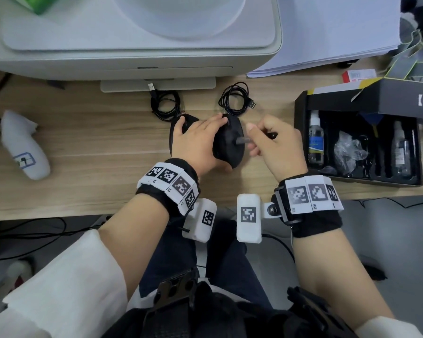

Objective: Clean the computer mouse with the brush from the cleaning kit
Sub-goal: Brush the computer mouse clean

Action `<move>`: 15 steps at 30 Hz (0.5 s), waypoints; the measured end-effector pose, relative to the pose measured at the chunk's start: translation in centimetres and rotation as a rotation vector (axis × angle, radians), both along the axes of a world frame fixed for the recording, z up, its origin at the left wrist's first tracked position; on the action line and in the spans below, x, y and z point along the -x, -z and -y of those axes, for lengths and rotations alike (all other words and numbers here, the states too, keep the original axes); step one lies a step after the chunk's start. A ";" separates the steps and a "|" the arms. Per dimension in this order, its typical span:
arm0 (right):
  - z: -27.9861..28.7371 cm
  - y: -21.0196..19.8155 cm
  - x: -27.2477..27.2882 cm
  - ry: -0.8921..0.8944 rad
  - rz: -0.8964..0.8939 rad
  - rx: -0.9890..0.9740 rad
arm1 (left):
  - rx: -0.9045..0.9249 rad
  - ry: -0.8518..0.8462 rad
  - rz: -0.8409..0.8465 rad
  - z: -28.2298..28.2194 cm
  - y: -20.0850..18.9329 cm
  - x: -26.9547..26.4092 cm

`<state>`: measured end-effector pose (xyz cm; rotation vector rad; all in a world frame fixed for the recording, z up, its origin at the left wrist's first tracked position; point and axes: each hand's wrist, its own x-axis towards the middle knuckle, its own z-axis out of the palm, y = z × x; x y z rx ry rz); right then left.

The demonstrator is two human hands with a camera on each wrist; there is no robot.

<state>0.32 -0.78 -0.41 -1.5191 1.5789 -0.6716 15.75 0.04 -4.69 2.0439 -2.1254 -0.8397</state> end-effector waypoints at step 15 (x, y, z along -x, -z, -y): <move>-0.1 0.6 -0.7 -0.058 0.083 -0.015 | -0.003 0.007 0.007 0.0 0.0 0.0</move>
